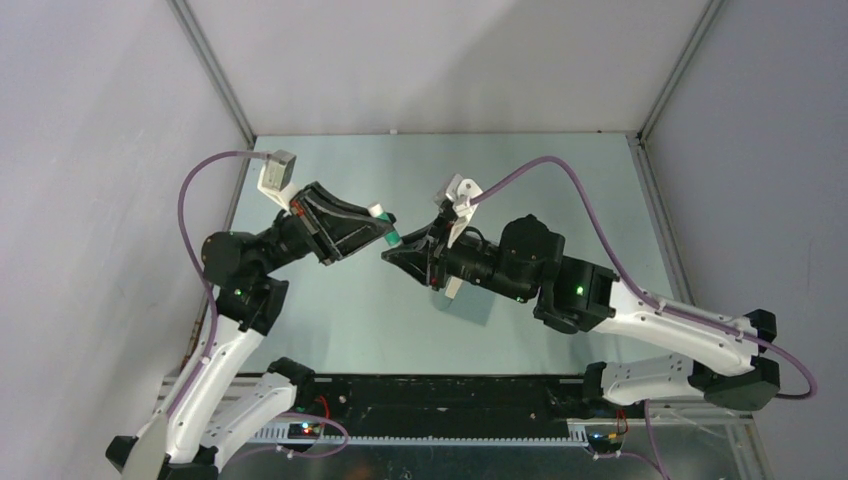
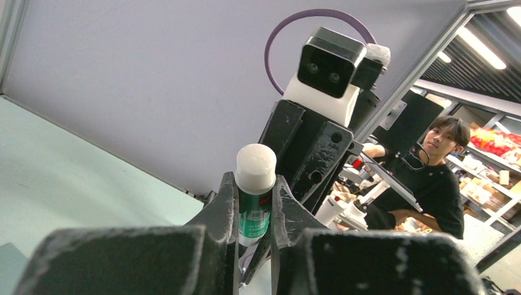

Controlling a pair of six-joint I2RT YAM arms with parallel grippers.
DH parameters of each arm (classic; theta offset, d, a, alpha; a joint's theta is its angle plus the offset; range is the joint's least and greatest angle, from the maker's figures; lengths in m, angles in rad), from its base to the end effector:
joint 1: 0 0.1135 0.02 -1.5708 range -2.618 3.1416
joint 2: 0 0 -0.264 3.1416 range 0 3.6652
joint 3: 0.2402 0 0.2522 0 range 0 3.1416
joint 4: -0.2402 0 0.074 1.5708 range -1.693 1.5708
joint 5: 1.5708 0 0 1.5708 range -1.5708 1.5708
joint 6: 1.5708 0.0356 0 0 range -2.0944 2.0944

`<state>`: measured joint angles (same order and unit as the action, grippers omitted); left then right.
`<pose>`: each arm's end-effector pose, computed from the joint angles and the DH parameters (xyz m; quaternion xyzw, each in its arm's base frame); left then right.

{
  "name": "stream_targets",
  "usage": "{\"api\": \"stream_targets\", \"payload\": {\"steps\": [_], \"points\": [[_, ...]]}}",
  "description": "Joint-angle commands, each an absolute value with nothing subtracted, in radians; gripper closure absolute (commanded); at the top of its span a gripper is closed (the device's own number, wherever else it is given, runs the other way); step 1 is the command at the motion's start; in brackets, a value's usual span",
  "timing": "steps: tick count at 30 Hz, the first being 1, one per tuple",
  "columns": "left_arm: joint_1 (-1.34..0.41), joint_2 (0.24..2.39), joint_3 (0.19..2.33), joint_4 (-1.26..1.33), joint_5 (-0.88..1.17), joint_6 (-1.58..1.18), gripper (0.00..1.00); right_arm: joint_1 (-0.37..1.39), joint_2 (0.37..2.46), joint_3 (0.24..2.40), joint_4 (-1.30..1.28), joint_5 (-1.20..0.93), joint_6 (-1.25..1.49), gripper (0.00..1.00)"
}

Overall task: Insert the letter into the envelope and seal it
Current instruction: Unscrew the solid glue.

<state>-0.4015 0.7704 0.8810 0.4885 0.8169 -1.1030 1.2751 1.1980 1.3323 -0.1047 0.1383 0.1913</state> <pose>0.1267 -0.0820 0.4395 0.1826 0.5231 -0.6899 0.4658 0.0827 0.2547 0.4549 -0.3159 0.6209 0.4433 0.5641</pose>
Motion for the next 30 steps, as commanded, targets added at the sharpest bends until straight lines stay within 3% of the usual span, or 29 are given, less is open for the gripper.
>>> {"api": "stream_targets", "payload": {"steps": [1,13,21,30], "points": [[-0.402,0.765,0.924,0.507,0.859,-1.098,1.0,1.217,1.166,1.329,-0.018,-0.118,0.258,1.0],[-0.402,0.761,0.923,0.526,0.871,-1.106,1.0,1.063,1.203,1.264,0.13,-0.449,0.483,1.0],[-0.401,0.763,0.92,0.552,0.881,-1.121,1.0,0.949,1.248,1.155,0.425,-0.694,0.706,1.0],[-0.4,0.76,0.919,0.564,0.888,-1.128,1.0,0.858,1.398,1.092,0.942,-0.914,1.113,1.0]]}}
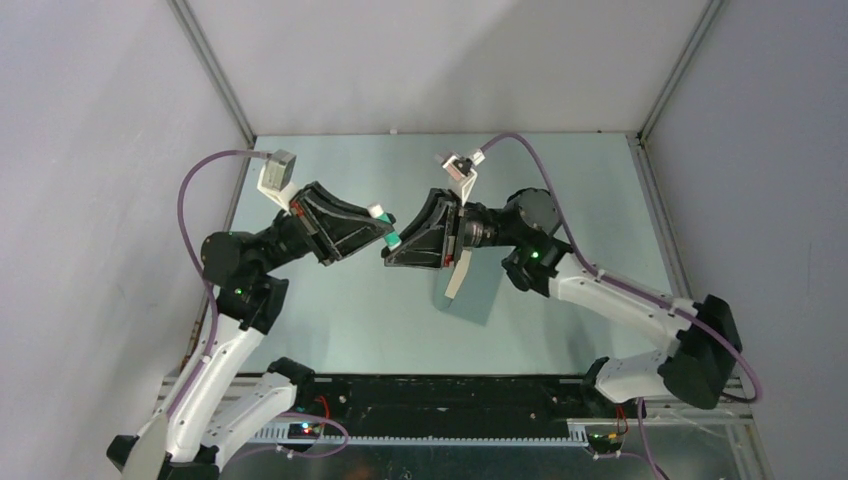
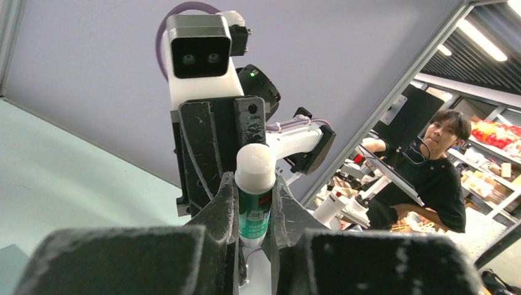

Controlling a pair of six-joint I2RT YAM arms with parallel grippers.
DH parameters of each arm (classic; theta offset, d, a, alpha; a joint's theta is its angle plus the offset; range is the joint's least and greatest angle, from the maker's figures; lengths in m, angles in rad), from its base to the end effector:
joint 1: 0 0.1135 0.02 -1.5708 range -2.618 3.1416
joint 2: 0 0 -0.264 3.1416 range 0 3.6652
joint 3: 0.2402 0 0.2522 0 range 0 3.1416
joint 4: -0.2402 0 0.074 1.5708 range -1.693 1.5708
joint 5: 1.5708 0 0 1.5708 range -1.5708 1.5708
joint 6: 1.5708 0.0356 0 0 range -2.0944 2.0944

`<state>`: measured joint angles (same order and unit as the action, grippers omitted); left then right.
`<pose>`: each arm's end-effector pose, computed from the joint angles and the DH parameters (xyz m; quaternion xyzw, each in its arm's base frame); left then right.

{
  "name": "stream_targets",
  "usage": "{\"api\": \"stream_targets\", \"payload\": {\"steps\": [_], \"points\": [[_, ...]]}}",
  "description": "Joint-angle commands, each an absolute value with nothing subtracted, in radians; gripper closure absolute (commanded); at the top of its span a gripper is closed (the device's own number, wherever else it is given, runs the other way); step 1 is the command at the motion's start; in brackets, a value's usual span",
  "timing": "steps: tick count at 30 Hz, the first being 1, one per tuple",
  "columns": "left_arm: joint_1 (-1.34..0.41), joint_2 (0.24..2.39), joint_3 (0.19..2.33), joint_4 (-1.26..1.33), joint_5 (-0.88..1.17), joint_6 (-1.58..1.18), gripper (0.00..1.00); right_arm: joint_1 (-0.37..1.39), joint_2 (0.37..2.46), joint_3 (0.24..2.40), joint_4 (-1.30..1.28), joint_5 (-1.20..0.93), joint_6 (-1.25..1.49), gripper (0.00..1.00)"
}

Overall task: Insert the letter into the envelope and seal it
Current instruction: Unscrew the solid glue.

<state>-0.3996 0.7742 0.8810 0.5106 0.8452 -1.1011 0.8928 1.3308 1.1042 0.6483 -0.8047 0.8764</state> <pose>0.1260 -0.0821 0.4404 0.1984 0.5182 -0.6902 0.4644 0.1679 0.2493 0.4138 -0.3328 0.4973 0.7324 0.3248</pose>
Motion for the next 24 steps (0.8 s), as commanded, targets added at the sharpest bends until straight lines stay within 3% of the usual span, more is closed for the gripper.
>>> {"api": "stream_targets", "payload": {"steps": [1,9,19,21,24], "points": [[-0.4,0.759,0.92,0.565,0.888,-1.129,1.0,0.852,1.431,1.092,1.036,-0.925,1.149,1.0],[-0.401,0.76,0.923,0.575,0.892,-1.137,1.0,0.826,1.594,1.092,1.445,-0.929,1.501,1.0],[-0.401,0.76,0.921,0.59,0.895,-1.141,1.0,0.814,1.624,1.092,1.505,-0.933,1.575,1.0],[-0.401,0.763,0.92,0.596,0.897,-1.144,1.0,0.815,1.62,1.091,1.502,-0.941,1.577,0.92],[-0.401,0.766,0.924,0.602,0.897,-1.146,1.0,0.814,1.605,1.08,1.488,-0.94,1.571,0.64]]}}
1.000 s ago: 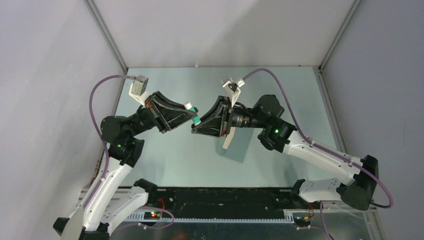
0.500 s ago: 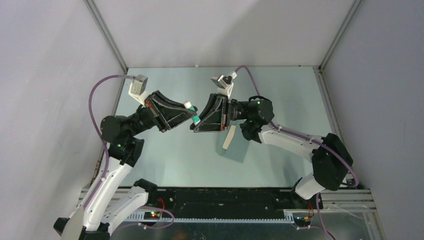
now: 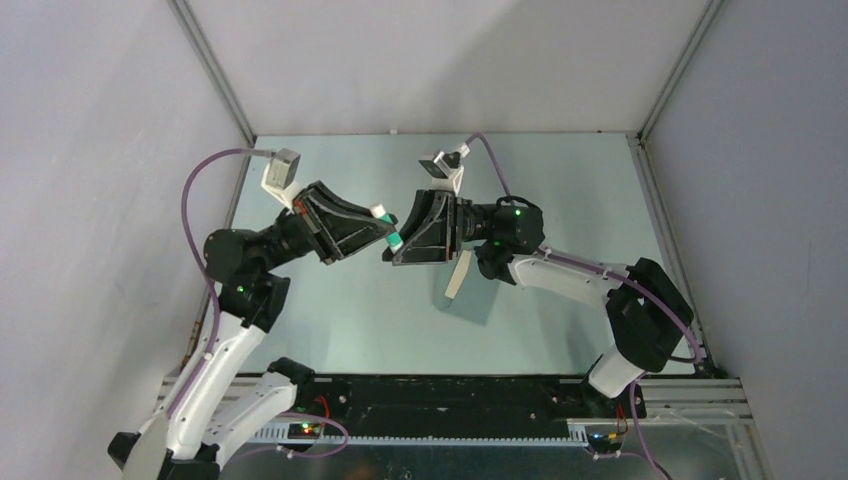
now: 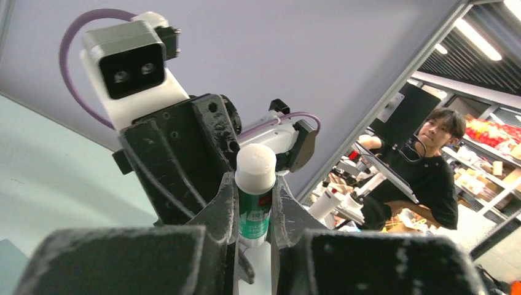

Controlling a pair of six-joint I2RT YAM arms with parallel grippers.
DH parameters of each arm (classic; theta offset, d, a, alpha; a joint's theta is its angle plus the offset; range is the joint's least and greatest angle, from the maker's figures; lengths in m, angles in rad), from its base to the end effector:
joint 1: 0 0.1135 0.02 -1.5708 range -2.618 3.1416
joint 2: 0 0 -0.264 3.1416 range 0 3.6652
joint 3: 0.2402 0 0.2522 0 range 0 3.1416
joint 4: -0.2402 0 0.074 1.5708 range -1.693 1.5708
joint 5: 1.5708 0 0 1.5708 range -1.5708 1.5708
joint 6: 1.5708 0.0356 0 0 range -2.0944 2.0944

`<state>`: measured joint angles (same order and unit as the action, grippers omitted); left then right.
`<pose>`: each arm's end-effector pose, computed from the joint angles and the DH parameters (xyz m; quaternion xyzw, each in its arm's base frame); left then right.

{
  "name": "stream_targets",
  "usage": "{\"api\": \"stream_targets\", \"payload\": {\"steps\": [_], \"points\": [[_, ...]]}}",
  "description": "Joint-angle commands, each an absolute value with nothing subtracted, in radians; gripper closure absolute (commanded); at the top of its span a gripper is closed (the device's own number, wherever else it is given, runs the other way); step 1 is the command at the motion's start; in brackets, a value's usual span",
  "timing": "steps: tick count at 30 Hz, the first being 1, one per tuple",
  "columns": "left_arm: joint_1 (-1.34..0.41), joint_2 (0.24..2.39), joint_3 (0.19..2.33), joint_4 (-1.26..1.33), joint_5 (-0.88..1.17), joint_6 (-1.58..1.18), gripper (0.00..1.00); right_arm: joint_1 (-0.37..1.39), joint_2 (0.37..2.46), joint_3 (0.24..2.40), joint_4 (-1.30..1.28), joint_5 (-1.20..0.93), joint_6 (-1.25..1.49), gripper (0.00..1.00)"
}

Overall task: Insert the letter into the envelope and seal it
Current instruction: Unscrew the solid glue.

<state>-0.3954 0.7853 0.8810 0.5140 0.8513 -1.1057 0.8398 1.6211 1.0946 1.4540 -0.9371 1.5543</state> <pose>0.1293 -0.0830 0.4391 0.1969 0.5221 -0.6904 0.4604 0.2005 0.2665 0.3820 -0.3027 0.4141 0.8402 0.1761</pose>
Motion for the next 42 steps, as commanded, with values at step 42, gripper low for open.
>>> {"api": "stream_targets", "payload": {"steps": [42], "points": [[-0.403,0.697,0.96,0.544,1.099,-0.931,1.0,0.916,1.47,0.984,1.382,-0.744,1.287,0.27]]}}
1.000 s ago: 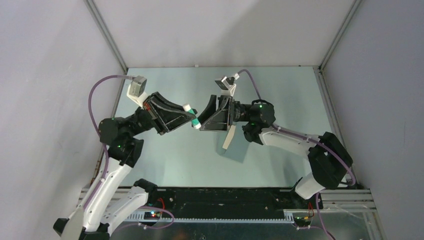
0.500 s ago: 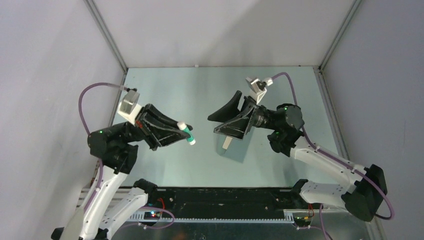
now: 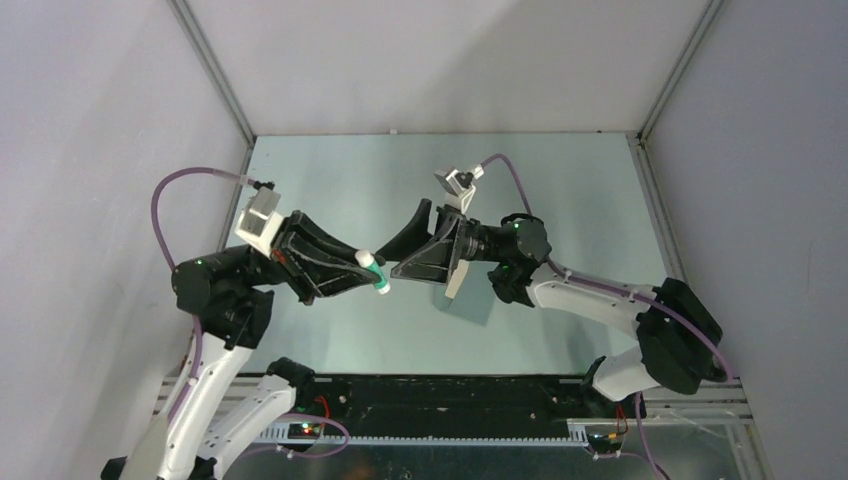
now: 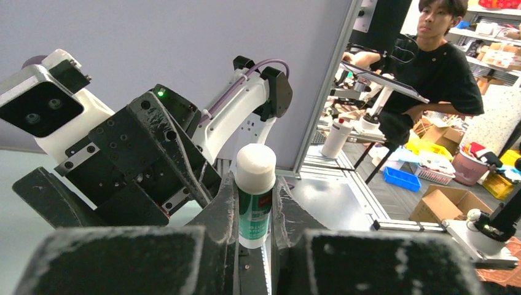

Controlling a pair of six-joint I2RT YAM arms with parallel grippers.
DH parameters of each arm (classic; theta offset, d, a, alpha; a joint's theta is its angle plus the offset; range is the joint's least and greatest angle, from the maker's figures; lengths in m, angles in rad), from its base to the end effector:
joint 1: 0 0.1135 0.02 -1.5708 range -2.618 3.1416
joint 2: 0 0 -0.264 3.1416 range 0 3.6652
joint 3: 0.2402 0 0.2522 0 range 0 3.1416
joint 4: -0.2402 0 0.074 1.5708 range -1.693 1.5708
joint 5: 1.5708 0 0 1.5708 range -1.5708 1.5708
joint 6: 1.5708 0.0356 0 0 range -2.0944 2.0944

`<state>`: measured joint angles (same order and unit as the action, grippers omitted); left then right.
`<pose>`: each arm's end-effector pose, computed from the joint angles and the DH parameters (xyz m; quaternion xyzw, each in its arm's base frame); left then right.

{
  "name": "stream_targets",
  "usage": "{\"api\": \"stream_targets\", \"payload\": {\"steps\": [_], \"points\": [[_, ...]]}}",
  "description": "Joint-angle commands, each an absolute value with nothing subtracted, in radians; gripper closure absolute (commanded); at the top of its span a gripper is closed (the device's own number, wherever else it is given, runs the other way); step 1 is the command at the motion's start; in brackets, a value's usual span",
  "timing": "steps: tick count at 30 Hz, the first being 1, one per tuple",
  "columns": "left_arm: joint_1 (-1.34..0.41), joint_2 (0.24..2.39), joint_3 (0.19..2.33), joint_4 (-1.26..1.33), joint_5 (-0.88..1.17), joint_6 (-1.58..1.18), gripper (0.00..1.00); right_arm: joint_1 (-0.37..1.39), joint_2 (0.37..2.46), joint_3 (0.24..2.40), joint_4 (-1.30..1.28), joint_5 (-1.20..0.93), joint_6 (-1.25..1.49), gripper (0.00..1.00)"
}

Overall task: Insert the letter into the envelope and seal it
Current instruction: Unscrew the solid glue.

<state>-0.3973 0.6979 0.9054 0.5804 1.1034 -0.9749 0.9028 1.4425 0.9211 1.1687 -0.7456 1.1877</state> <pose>0.0878 -0.0713 0.4562 0.3719 0.4494 -0.6534 0.4824 0.1721 0.2571 0.3657 -0.2639 0.4570 0.8027 0.2779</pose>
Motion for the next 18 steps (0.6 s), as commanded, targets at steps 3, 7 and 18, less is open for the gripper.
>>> {"api": "stream_targets", "payload": {"steps": [3,7,18], "points": [[-0.402,0.698,0.985,0.461,1.067,-0.88,1.0,0.919,1.431,0.97,1.253,-0.712,1.181,0.27],[-0.402,0.7,1.02,0.303,0.993,-0.831,1.0,0.953,1.276,0.954,0.836,-0.554,0.863,0.27],[-0.395,0.76,1.051,0.178,0.81,-0.87,1.0,1.135,1.076,1.047,0.244,-0.128,0.372,0.25]]}}
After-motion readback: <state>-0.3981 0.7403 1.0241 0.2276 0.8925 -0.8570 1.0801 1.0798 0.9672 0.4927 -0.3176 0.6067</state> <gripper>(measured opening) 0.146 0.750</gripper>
